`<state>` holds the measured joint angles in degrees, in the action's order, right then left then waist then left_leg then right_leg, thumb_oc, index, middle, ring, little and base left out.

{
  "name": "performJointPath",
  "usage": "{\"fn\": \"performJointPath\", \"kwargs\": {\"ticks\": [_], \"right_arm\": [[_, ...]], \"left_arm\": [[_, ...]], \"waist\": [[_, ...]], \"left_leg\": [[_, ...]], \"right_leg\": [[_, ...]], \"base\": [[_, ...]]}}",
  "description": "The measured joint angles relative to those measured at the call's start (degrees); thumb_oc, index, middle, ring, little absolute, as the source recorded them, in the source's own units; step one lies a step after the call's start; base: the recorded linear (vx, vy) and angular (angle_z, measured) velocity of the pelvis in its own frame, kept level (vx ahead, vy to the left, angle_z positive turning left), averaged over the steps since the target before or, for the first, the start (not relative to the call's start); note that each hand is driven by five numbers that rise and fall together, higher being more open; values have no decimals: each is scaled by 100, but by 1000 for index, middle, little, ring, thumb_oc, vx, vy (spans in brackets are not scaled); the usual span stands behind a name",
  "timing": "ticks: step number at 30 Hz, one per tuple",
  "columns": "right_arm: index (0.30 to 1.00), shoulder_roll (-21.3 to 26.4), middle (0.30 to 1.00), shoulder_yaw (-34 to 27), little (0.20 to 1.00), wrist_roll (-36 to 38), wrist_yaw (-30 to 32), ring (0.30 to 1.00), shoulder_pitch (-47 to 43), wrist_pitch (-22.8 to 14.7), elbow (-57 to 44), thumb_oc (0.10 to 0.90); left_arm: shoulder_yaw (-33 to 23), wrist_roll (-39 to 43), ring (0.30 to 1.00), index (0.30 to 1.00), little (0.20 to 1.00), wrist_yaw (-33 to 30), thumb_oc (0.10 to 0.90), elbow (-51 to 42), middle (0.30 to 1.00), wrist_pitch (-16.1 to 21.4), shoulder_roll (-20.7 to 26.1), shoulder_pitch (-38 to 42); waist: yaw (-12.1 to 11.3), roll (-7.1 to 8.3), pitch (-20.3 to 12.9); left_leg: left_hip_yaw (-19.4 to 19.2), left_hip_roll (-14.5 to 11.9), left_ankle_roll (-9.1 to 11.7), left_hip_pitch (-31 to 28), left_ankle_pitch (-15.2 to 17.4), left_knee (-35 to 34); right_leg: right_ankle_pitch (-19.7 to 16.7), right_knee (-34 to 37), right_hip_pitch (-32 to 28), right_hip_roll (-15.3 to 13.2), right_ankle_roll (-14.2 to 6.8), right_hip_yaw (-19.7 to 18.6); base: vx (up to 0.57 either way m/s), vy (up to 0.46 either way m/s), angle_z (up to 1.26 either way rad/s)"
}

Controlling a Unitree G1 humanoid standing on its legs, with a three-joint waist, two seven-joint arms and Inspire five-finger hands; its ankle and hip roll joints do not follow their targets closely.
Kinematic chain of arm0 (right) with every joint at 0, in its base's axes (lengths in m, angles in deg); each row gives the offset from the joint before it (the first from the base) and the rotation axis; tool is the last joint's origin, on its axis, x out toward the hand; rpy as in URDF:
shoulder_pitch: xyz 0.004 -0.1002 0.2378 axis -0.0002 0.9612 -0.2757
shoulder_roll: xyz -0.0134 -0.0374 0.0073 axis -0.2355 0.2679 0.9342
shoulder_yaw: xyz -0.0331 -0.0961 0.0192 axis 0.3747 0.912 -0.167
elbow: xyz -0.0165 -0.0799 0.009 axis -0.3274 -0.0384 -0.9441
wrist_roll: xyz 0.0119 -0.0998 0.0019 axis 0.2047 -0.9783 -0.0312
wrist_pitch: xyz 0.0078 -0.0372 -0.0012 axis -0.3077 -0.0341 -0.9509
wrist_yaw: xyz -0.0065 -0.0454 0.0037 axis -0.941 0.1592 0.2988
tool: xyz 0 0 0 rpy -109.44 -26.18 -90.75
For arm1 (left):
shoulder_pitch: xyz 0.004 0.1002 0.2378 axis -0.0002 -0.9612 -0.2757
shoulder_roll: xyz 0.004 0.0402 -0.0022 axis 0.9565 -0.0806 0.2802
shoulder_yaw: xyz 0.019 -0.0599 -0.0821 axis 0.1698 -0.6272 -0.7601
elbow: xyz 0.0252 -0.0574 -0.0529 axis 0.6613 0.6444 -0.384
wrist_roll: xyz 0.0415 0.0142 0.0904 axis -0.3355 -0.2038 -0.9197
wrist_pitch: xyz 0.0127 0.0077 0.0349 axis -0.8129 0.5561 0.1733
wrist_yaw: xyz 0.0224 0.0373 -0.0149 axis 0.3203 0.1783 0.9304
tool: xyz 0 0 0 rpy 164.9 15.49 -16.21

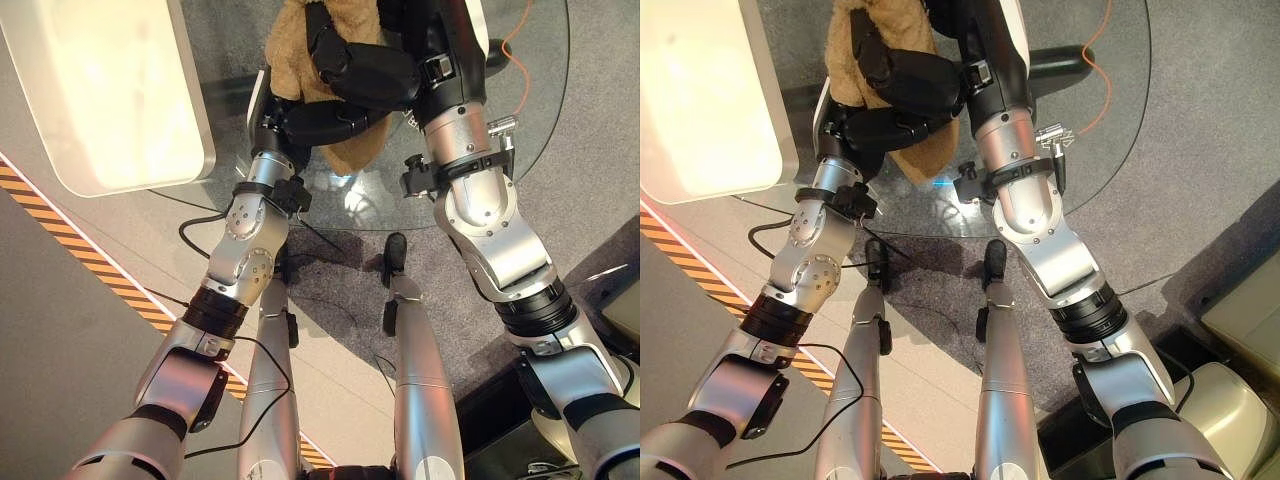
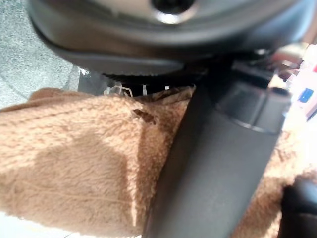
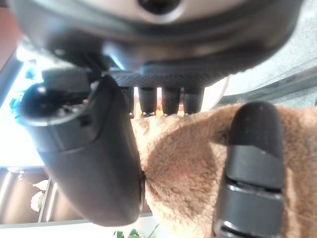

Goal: Wipe the table with a cloth and put it in the basket.

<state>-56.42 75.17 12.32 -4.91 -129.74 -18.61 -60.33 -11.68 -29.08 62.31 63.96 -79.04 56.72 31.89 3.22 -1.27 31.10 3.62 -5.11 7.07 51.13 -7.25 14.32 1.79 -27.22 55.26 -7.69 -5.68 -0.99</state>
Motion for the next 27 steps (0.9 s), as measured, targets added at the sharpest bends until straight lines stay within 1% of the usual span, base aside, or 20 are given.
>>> {"fn": "performJointPath", "kwargs": {"ticks": [27], "right_arm": [[900,-95,900,-19,900,0,0,900,-2,-45,0,800]], "left_arm": [[-46,-11,300,300,200,-136,100,1,300,98,-16,0]], "waist": [[0,0,0]], "left_leg": [[-7,-4,0,-3,-2,-26]], "right_leg": [[-7,31,-4,2,-4,0]], "base": [[0,0,0]]}}
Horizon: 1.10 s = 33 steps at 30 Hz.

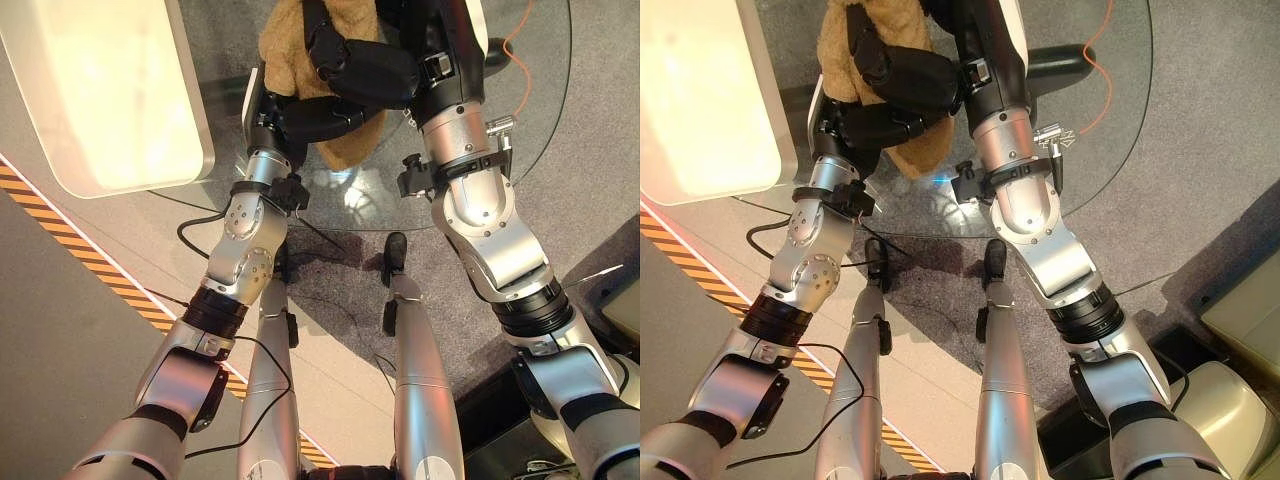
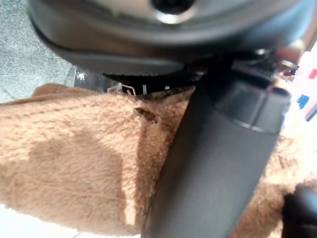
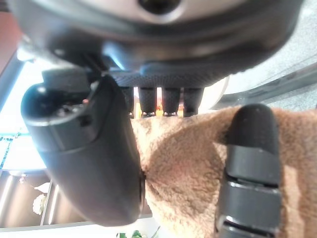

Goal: Wipe the table with a cloth and put it in the basket.

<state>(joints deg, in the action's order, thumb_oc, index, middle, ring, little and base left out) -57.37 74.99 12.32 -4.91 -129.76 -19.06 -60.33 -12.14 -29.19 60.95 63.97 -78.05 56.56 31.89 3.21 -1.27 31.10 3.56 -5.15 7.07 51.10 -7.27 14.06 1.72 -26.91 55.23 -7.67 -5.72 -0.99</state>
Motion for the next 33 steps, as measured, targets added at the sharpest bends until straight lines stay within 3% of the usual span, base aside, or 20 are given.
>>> {"fn": "performJointPath", "kwargs": {"ticks": [23,33], "right_arm": [[900,-67,900,-237,900,0,76,900,-263,-254,0,800],[900,-66,900,-237,900,0,146,900,-266,-257,0,800]], "left_arm": [[-139,238,300,300,200,-6,100,348,300,0,-201,-2],[-230,890,300,300,200,-4,100,349,300,39,-260,-2]], "waist": [[8,0,0],[23,1,0]], "left_leg": [[-2,-3,0,3,1,-14],[-1,-5,0,-3,0,-6]], "right_leg": [[1,12,4,3,-1,0],[-3,7,-7,4,1,0]], "base": [[0,0,0],[0,0,0]]}}
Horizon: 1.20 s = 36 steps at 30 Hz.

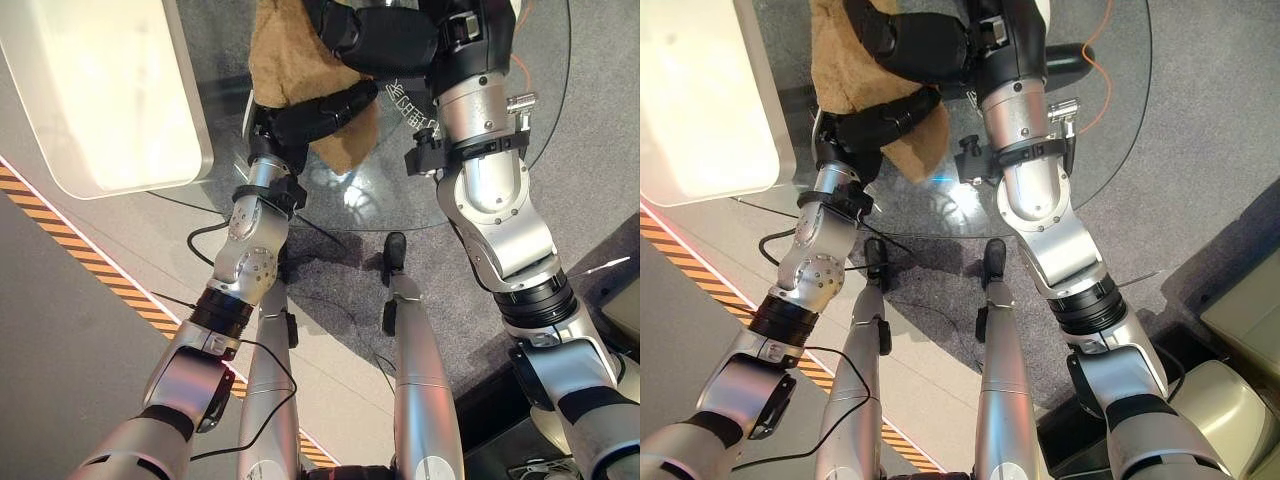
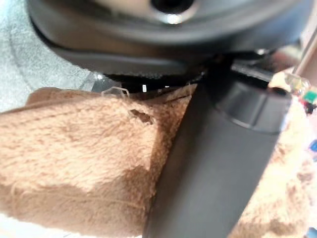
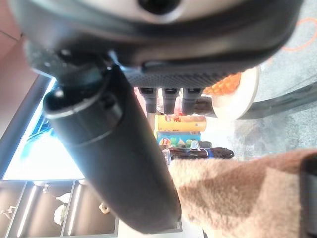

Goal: Wipe the table with a cloth and put it in the basket.

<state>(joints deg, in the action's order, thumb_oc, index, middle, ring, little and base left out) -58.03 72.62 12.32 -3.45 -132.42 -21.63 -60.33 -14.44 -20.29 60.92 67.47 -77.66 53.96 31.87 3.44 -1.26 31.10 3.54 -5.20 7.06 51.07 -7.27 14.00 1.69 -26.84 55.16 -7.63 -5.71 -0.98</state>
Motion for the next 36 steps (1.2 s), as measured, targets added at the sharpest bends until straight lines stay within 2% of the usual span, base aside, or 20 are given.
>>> {"fn": "performJointPath", "kwargs": {"ticks": [13,19,29,36], "right_arm": [[900,16,900,-146,900,-6,515,900,8,-78,1,800],[900,15,900,-308,900,-14,650,900,17,-96,9,800],[900,27,900,-695,900,-21,839,900,356,-102,154,800],[900,75,900,-775,900,-74,1050,900,387,-102,715,800]], "left_arm": [[-181,208,300,300,200,98,100,2,300,420,12,0],[-385,207,300,300,200,109,100,2,300,560,71,0],[-661,226,300,300,200,212,100,2,300,1111,72,-5],[-772,281,300,300,200,283,100,4,300,1399,82,-4]], "waist": [[37,1,0],[133,1,0],[143,1,0],[133,0,0]], "left_leg": [[0,-1,0,-1,0,10],[-7,-1,0,-1,1,7],[-82,-1,-13,-3,9,-1],[-95,-1,-18,-2,12,-25]], "right_leg": [[-14,3,-4,2,0,-2],[-14,10,-3,2,-1,-10],[-33,40,24,6,-18,-88],[-39,87,23,5,-23,-94]], "base": [[0,0,0],[0,0,0],[-3,-1,-1],[0,0,0]]}}
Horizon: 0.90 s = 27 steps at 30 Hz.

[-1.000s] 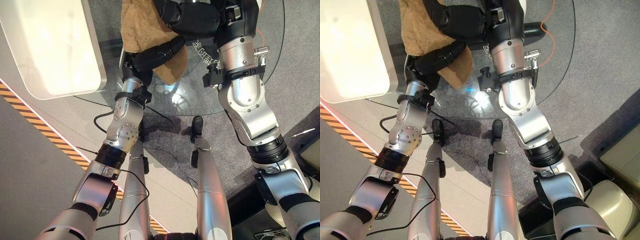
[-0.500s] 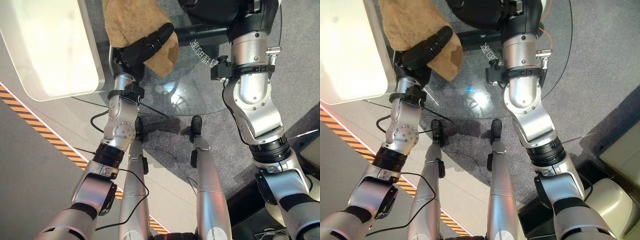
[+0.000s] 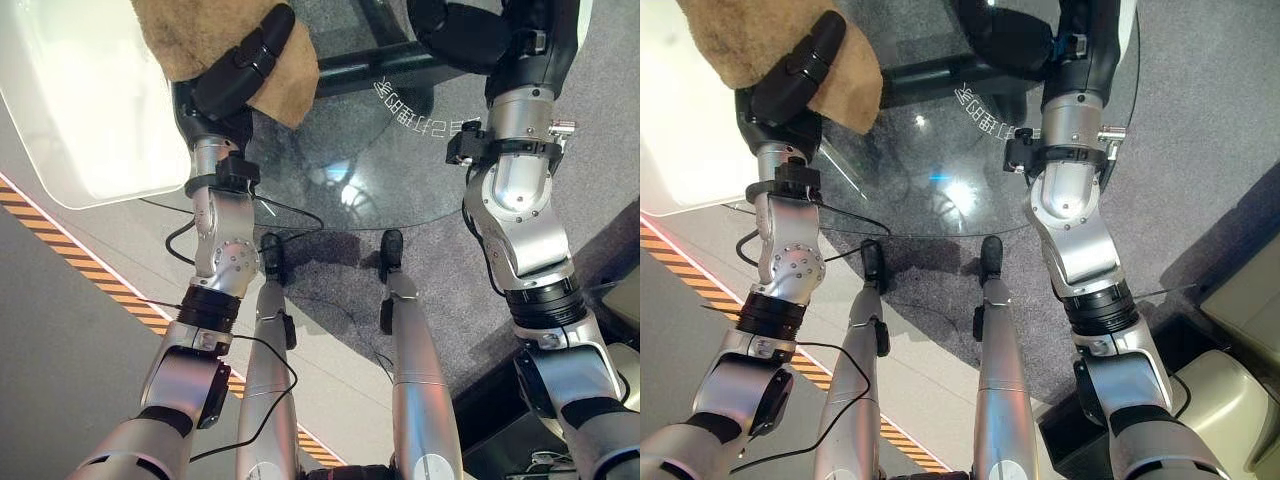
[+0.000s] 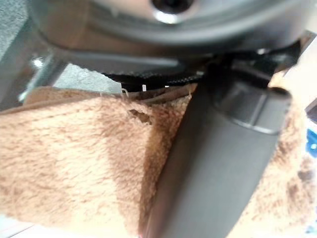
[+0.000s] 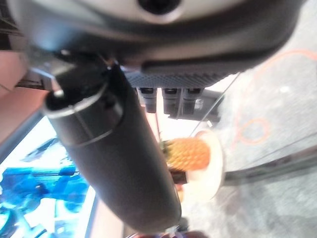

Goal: Wipe the table with a cloth and put it in the basket.

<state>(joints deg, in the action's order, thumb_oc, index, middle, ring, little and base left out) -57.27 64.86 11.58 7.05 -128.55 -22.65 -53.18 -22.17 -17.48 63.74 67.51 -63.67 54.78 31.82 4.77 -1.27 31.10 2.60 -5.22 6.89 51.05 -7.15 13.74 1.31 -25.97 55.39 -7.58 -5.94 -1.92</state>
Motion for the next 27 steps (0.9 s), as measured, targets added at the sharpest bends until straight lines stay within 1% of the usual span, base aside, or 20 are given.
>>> {"fn": "performJointPath", "kwargs": {"ticks": [7,11,13,14,15,19,24,27], "right_arm": [[900,98,900,-160,900,-44,232,900,69,2,396,800],[900,144,900,-395,900,-41,416,900,191,-18,795,800],[900,180,900,-453,900,-39,474,900,234,-24,923,800],[900,257,900,-494,900,-23,592,900,236,-36,1251,800],[900,283,900,-494,900,-15,629,900,242,-41,1346,800],[900,410,900,-526,900,108,791,900,247,-268,1821,800],[900,576,900,-593,900,321,920,900,220,-453,2450,800],[900,654,900,-597,900,557,938,900,205,-706,3029,800]], "left_arm": [[-60,118,300,300,200,47,100,49,300,309,79,-1],[-133,128,300,300,200,99,100,224,300,583,112,-4],[-170,138,300,300,200,99,100,272,300,604,124,-10],[-273,154,300,300,200,101,100,404,300,636,179,-14],[-290,170,300,300,200,101,100,452,300,638,231,-26],[-297,238,300,300,200,125,100,693,300,726,444,-26],[-331,293,300,300,200,125,100,774,300,796,664,-23],[-329,348,300,300,200,124,100,920,300,861,869,30]], "waist": [[-31,-2,1],[-113,-2,1],[-137,-2,1],[-152,-2,1],[-152,-2,1],[-156,-2,1],[-163,-3,1],[-160,-3,1]], "left_leg": [[-8,-3,0,-1,0,-22],[-13,-7,0,-2,0,-36],[-15,-7,1,-1,-1,-45],[-17,-8,0,1,-1,-69],[-18,-8,1,1,-1,-71],[-20,-10,0,6,0,-92],[-26,-14,1,10,-1,-122],[-26,-21,1,9,-1,-151]], "right_leg": [[0,17,4,-1,0,-1],[1,20,13,1,0,-1],[0,21,21,2,0,-2],[1,32,26,2,0,-3],[1,37,26,2,0,-3],[1,62,27,1,-1,-1],[0,100,28,3,-2,1],[0,120,29,8,-1,7]], "base": [[0,0,0],[0,0,0],[0,0,0],[0,0,0],[0,0,0],[0,0,0],[0,0,0],[0,0,0]]}}
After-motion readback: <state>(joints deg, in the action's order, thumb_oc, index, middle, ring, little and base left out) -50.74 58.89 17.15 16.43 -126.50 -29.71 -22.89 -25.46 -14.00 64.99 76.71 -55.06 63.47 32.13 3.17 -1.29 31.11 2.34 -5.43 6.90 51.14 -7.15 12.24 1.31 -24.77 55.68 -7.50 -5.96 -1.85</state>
